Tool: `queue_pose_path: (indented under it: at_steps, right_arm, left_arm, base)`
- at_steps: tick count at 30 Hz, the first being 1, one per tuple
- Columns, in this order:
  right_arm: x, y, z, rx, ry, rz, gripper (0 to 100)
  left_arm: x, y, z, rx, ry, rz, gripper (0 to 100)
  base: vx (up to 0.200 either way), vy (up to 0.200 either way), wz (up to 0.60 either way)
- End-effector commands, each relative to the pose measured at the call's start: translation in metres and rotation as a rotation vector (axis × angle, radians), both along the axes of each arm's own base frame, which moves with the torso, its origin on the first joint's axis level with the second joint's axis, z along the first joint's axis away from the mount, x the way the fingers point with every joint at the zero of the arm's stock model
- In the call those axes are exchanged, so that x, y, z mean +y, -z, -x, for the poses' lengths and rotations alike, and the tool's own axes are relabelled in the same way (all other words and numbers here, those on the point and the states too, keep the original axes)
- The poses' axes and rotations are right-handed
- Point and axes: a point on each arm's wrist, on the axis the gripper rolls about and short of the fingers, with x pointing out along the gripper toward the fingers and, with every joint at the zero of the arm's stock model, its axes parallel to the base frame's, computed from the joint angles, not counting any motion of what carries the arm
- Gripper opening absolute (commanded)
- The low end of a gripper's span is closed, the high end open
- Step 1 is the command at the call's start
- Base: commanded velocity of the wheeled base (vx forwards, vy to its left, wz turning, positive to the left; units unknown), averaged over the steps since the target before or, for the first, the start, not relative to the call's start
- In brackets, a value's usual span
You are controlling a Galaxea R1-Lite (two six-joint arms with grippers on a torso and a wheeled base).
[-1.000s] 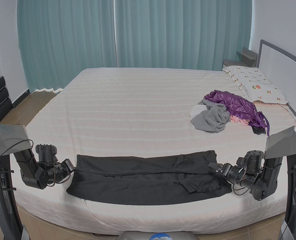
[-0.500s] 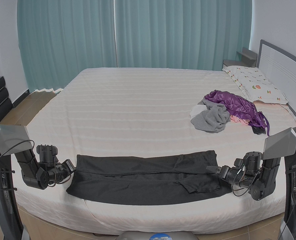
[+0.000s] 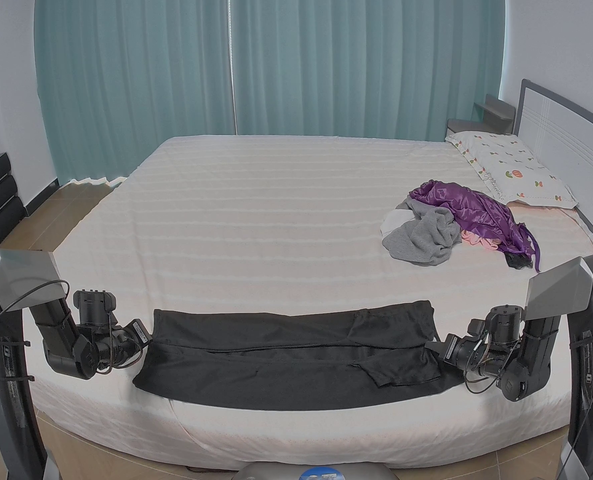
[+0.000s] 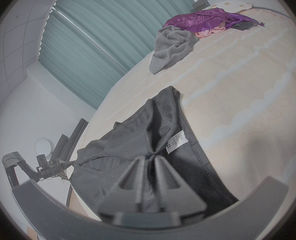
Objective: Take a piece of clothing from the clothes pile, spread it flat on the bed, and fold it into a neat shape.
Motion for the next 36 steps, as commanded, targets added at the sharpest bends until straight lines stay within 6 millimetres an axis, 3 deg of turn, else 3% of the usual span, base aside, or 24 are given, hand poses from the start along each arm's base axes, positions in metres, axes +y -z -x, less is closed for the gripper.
queue_pose_path:
  at_steps: [1,9,36]
  right_arm:
    - [-0.003,-0.002,0.0,-0.006,0.011,0.001,0]
    - [-0.014,-0.002,-0.003,-0.012,0.045,0.001,0]
    - [-0.016,-0.001,-0.005,-0.021,0.056,-0.003,0]
  left_arm:
    - [0.0,0.0,0.0,0.0,-0.001,0.001,0]
    - [0.0,0.0,0.0,0.0,-0.001,-0.002,0]
    - [0.001,-0.003,0.0,-0.007,-0.025,-0.013,0]
  base:
    - [0.0,0.0,0.0]
    - [0.0,0.0,0.0]
    - [0.0,0.0,0.0]
